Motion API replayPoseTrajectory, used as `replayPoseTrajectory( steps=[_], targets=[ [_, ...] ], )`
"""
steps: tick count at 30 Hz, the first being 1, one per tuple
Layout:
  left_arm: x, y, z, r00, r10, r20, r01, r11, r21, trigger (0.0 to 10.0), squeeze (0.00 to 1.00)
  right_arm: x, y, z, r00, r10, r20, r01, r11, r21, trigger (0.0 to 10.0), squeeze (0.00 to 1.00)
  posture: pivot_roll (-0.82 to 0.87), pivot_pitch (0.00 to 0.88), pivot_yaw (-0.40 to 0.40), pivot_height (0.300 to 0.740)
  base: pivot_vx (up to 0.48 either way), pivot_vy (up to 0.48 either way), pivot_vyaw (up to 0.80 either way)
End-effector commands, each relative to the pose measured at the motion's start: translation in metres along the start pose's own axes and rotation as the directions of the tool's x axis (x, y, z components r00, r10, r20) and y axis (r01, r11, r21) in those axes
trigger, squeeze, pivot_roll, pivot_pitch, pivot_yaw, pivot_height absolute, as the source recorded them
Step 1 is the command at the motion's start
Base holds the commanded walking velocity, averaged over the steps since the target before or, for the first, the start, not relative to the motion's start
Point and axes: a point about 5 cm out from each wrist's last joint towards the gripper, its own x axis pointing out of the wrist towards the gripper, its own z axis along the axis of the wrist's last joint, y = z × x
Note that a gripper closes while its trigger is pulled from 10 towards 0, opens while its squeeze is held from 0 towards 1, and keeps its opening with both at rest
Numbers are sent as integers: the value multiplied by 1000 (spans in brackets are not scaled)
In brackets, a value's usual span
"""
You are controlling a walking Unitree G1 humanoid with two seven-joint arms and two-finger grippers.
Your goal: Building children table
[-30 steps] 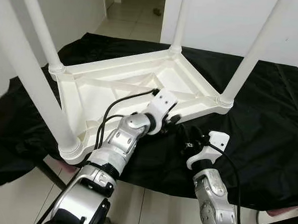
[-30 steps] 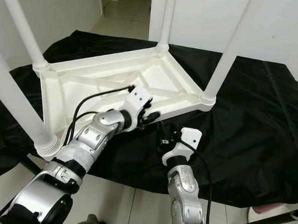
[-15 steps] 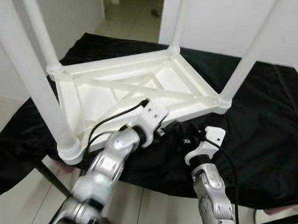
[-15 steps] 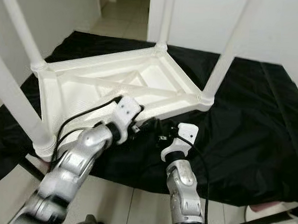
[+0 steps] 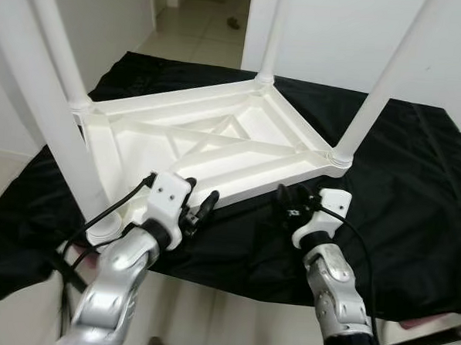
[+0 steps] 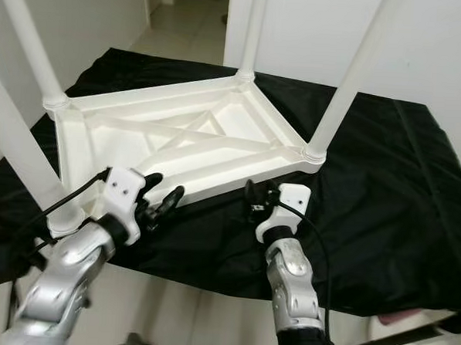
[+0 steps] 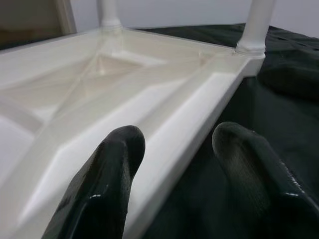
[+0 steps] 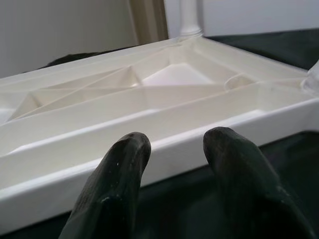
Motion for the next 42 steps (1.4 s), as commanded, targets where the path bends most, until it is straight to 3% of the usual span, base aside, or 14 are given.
replayPoseTrajectory(
  steps=[1, 5, 7, 17, 18, 20, 22, 27, 28, 30, 37, 39, 40, 42],
  targets=[
    [-14, 7, 2, 999, 38, 13, -38, 999, -18, 10000, 0, 4, -3, -2, 1000, 2, -9, -2, 1000, -3, 10000, 0, 198, 28, -95, 740, 0, 0, 0],
    [-21, 9, 1, 998, 65, 9, -65, 997, -37, 10000, 0, 7, -4, -2, 1000, 5, -10, -5, 1000, -6, 10000, 0, 198, 28, -95, 740, 0, 0, 0],
    [-43, 18, 3, 985, 170, 20, -169, 984, -56, 10000, 0, 18, -5, 0, 1000, 24, -8, -24, 1000, -16, 10000, 0, 238, 40, -129, 740, 0, 0, 0],
    [-74, 34, 3, 964, 266, -11, -267, 964, -21, 10000, 0, 30, 1, 1, 998, 57, -6, -57, 998, -14, 10000, 0, 264, 50, -145, 740, 0, 0, 0],
    [-74, 34, 3, 964, 266, -11, -267, 964, -21, 10000, 0, 30, 1, 1, 998, 57, -6, -57, 998, -14, 10000, 0, 264, 50, -145, 740, 0, 0, 0],
    [-96, 38, -1, 969, 235, -79, -238, 971, -35, 10000, 0, 33, 4, 1, 998, 70, -5, -70, 997, -13, 10000, 0, 271, 55, -144, 740, 0, 0, 0],
    [-106, 41, -2, 971, 209, -117, -215, 976, -41, 10000, 0, 34, 4, 1, 997, 72, -5, -72, 997, -13, 10000, 0, 271, 56, -143, 740, 0, 0, 0],
    [-112, 42, -3, 971, 192, -141, -200, 979, -45, 10000, 0, 35, 4, 1, 997, 74, -4, -74, 997, -13, 10000, 0, 271, 56, -143, 740, 0, 0, 0],
    [-123, 42, -3, 976, 115, -187, -128, 990, -60, 10000, 0, 36, 4, 1, 997, 73, 0, -73, 997, -14, 10000, 0, 260, 56, -127, 740, 0, 0, 0],
    [-126, 41, -1, 977, 91, -194, -105, 992, -65, 10000, 0, 36, 4, 2, 997, 73, 3, -73, 997, -15, 10000, 0, 260, 55, -126, 740, 0, 0, 0],
    [-137, 41, -1, 970, 60, -237, -79, 994, -74, 10000, 0, 37, 4, 1, 997, 71, 11, -71, 997, -14, 10000, 0, 252, 55, -118, 740, 0, 0, 0],
    [-153, 49, -5, 950, 50, -308, -79, 994, -80, 10000, 0, 36, 4, 0, 998, 68, 13, -68, 998, -13, 10000, 0, 253, 54, -117, 740, 0, 0, 0],
    [-153, 49, -5, 950, 50, -308, -79, 994, -80, 10000, 0, 36, 4, 0, 998, 68, 13, -68, 998, -13, 10000, 0, 253, 54, -117, 740, 0, 0, 0],
    [-167, 64, -6, 933, 90, -349, -118, 991, -62, 10000, 0, 37, 5, 0, 998, 68, 14, -68, 998, -11, 10000, 0, 253, 53, -116, 740, 0, 0, 0]
  ],
)
